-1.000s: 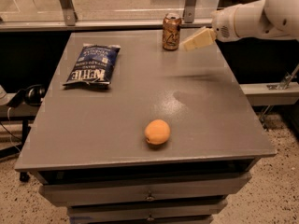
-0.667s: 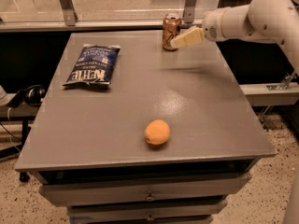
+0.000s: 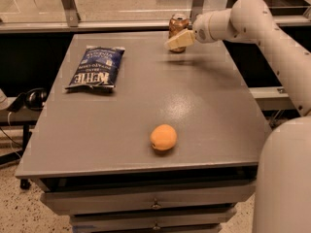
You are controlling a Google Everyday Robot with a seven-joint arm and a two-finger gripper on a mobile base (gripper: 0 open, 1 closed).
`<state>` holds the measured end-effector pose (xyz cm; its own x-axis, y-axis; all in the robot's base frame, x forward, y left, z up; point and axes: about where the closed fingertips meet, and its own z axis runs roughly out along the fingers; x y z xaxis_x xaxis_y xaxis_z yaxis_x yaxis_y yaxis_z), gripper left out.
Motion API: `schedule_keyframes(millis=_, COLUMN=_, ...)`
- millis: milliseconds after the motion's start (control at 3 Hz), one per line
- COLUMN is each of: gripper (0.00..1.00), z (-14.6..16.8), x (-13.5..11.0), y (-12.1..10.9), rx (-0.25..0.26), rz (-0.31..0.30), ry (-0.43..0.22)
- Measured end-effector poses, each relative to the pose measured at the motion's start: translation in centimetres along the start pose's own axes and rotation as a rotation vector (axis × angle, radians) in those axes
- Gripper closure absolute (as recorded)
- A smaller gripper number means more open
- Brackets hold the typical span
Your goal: Move orange can near orange
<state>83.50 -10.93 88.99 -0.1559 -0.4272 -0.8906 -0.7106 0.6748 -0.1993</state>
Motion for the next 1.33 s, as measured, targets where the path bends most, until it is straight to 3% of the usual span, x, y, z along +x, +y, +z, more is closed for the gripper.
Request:
schedule_keyframes(millis=333, gripper=0.19, z=2.4, x=-0.1, y=0.2, rx=-0.007, rz=0.004, ry=-0.003)
schedule_keyframes(millis=667, gripper=0.42, z=2.8, x=-0.5, y=0.0, rx=-0.006, rz=0.015, ry=-0.002)
schedule_keyframes(millis=1000, gripper=0.64, z=1.3, x=-1.7, y=0.3, rx=-0.009, rz=0.037, ry=-0.031)
schedule_keyframes(millis=1333, gripper=0.88, z=-2.3, x=-2.8, y=1.4, rx=-0.037, rz=0.064, ry=-0.058)
